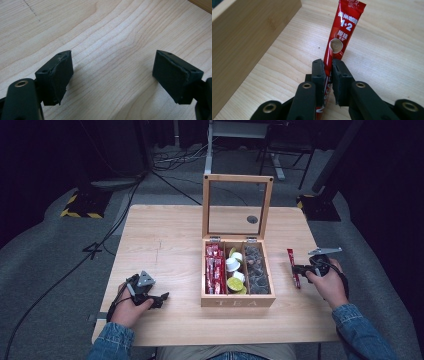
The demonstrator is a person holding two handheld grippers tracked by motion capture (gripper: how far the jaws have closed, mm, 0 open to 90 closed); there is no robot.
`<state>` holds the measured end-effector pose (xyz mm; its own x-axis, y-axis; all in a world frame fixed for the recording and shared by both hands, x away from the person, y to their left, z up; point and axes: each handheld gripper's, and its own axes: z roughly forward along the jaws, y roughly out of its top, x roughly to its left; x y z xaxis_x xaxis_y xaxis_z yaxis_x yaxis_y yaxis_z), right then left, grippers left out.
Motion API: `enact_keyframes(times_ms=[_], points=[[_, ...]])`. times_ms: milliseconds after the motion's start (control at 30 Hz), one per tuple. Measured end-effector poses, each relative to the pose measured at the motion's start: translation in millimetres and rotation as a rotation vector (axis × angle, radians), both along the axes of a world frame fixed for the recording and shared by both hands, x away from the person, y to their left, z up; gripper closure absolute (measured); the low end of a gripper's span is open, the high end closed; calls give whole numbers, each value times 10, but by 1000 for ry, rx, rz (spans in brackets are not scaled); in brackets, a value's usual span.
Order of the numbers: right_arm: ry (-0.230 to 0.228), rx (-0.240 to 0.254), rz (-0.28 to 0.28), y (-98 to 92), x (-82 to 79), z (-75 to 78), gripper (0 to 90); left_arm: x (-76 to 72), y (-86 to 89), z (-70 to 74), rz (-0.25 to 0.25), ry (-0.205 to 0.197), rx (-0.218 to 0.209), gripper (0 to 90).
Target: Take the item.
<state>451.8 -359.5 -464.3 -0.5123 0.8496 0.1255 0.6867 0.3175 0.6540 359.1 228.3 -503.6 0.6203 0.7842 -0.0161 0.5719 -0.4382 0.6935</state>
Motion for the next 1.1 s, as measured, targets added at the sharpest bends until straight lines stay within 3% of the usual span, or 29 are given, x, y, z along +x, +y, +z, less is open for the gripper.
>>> enact_keyframes(times_ms=[133,400,500,633,800,900,1100], points=[[39,0,-12,9,1,-55,809,-5,-4,-1,4,0,-1,173],[69,17,-36,-3,-9,-137,804,-5,-4,0,5,1,-1,174],[69,28,-41,-12,-23,-145,749,-4,-3,0,5,1,-1,173],[44,54,-41,-4,-42,-147,602,-3,-3,0,5,1,-1,173],[-11,76,-45,11,-64,-73,498,-2,-4,-1,5,4,-4,171],[-58,76,-43,16,-81,22,474,3,-3,0,3,1,0,169],[-118,139,-19,37,-103,265,440,19,-13,-3,0,2,-3,159]])
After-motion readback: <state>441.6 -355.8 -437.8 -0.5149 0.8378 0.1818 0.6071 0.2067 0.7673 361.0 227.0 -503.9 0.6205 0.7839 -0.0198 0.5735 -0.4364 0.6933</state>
